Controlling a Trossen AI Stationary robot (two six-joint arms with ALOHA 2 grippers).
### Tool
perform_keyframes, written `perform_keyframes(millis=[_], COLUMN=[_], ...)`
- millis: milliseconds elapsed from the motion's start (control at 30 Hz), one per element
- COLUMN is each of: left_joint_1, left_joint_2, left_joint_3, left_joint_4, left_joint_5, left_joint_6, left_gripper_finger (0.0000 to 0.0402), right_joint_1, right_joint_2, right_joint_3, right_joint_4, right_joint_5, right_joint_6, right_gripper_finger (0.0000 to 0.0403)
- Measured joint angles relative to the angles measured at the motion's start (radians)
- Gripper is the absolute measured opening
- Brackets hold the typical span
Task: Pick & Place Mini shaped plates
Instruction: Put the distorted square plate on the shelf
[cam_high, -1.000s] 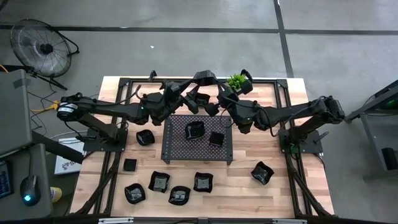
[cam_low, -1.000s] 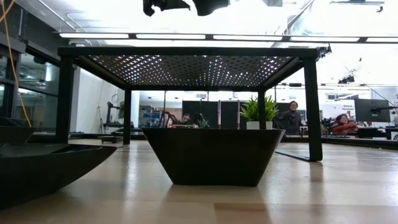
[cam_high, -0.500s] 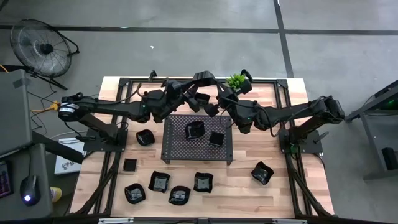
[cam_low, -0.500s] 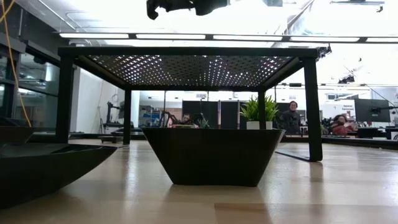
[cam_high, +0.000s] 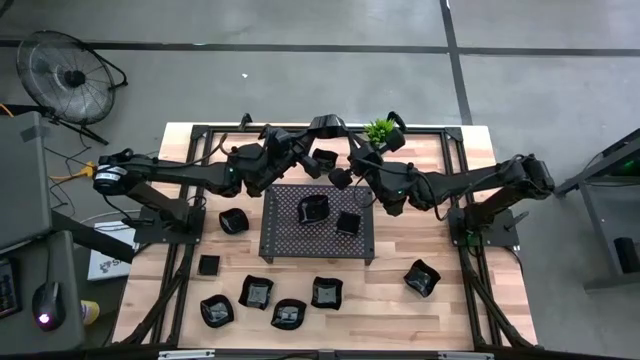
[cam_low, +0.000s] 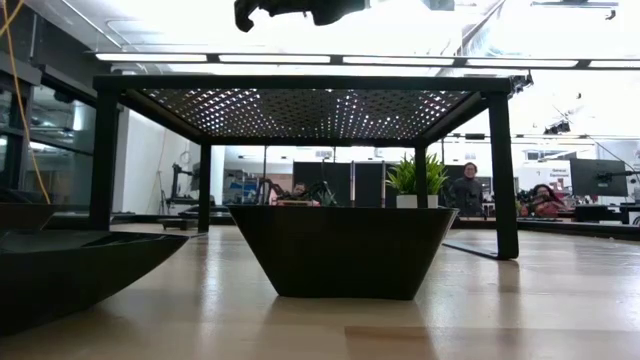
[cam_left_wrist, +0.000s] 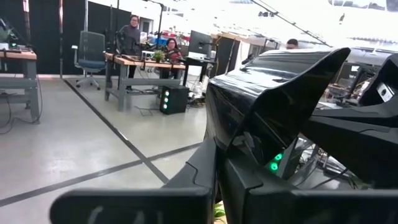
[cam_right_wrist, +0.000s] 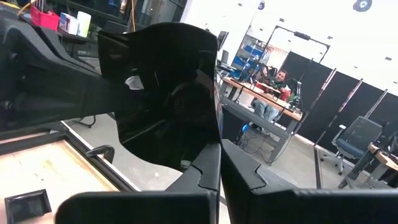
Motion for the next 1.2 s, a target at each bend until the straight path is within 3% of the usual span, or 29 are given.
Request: perform_keyframes(millis=[467, 967, 1200], left_joint_1=[0.0, 0.006, 0.064], left_joint_2=[0.0, -0.008, -0.12], left_joint_3=[0.0, 0.0, 0.001], left_joint_4=[0.0, -0.013, -0.251], left_joint_5=[0.004, -0.013, 0.066], left_joint_6=[0.0, 0.035, -0.06], left_gripper_finger=[0.0001, 0.0, 0.0], right_joint_1=[0.0, 0.049, 0.112], right_joint_2=[0.0, -0.011, -0.06], right_joint_3=[0.0, 0.0, 0.0], right_joint_4=[0.0, 0.004, 0.001], right_joint_5=[-0.041, -0.017, 0.086], right_joint_6=[-0.028, -0.052, -0.107], right_gripper_finger=[0.0024, 0.0167, 0.0212])
